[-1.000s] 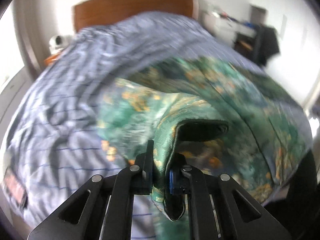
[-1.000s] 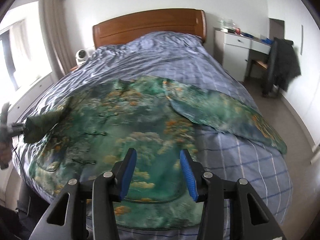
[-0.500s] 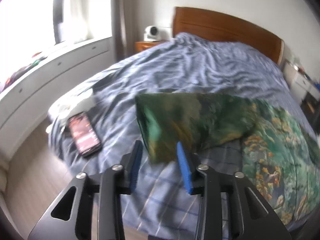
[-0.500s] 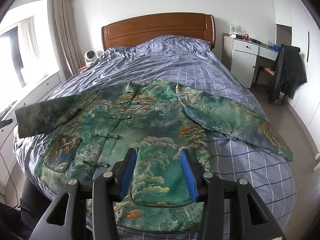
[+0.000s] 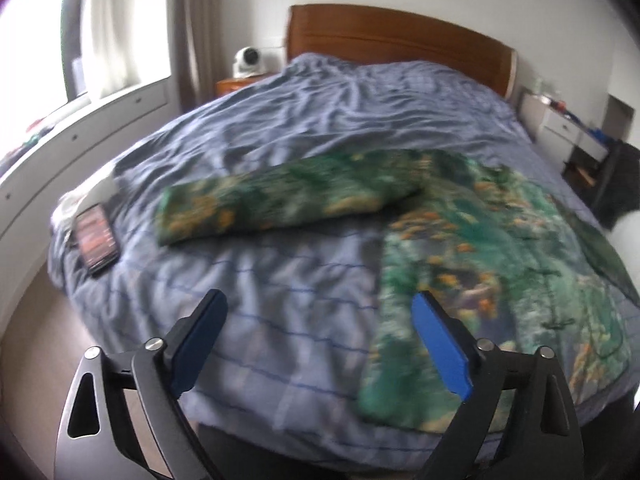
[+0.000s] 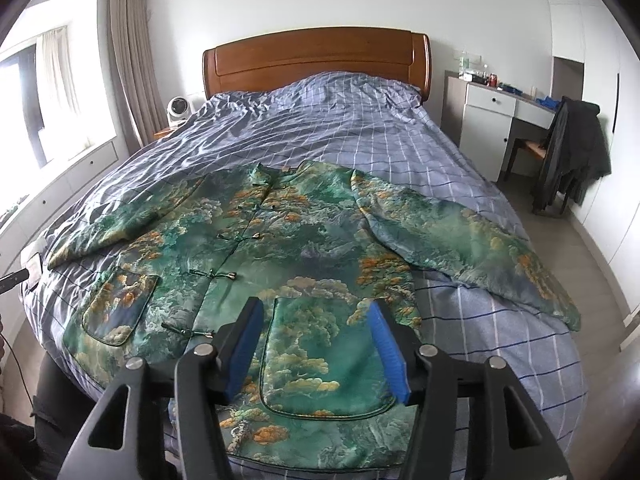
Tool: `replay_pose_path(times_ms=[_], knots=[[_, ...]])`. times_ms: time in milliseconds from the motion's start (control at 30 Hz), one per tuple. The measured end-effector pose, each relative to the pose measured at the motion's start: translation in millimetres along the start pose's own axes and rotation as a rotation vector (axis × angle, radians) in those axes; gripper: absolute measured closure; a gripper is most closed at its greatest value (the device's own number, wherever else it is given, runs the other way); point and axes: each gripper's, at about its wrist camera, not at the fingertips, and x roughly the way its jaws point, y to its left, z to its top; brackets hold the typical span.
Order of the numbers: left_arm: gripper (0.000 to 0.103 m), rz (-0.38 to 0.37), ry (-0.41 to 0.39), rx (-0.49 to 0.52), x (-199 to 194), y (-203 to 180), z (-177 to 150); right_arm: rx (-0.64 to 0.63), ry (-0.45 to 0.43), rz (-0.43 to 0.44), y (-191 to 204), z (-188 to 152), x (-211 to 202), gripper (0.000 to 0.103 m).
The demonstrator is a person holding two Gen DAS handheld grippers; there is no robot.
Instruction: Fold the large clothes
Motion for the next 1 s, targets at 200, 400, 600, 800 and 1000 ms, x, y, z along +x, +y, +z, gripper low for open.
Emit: replay_pose_path(times_ms=[200, 400, 600, 800, 1000], knots=[[0.005, -0.056, -0.063, 0.002, -5.1, -33.6, 9.6, 0.035, -0.002, -0.034, -8.3, -3.9, -4.7, 0.031], [0.005, -0.061, -0.1, 0.024, -11.6, -51.5, 5.4, 0.045, 0.013, -0.034, -10.7, -8.1, -2.6, 0.031], [0.004, -0.076, -0.087, 0.032, -13.2, -59.9, -1.1, 0.033, 0.01, -0.016, -5.2, -9.1, -2.1, 0.03], [0.004, -0.099, -0.064, 0.022, -11.6, -69.2, -5.6, 0.013, 0.008, -0.009, 0.8, -8.1, -2.4, 0.03], [0.003, -0.109, -0.04, 0.035, -9.0, -78.8, -8.9, 0.016, 0.017, -0.008, 0.7, -9.6, -1.7, 0.028]])
